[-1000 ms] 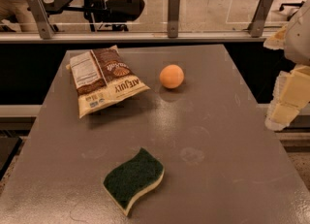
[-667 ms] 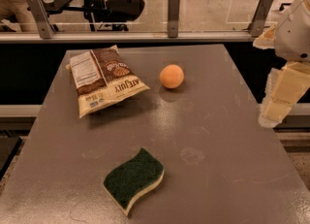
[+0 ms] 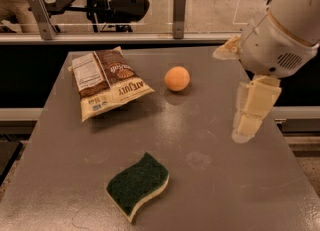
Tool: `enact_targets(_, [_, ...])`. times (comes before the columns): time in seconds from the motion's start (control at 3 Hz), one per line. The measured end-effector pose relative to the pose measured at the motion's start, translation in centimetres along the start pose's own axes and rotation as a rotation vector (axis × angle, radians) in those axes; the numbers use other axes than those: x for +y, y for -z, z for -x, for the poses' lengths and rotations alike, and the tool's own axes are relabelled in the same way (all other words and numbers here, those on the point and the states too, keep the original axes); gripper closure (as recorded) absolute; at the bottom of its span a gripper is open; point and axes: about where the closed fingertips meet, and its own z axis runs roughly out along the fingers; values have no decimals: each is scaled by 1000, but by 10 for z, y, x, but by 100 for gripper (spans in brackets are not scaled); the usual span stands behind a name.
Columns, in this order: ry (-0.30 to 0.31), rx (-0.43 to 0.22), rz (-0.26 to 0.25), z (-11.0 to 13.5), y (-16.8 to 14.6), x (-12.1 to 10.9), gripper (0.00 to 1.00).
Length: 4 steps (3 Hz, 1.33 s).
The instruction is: Pick sponge
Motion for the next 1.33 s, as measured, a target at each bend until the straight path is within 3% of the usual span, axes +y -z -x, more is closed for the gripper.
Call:
enact_targets(0.67, [255, -90, 108, 67, -65, 60, 0])
enact_targets(1.0, [349, -91, 171, 86, -101, 82, 0])
enact_targets(1.33, [395, -80, 212, 92, -122, 96, 0])
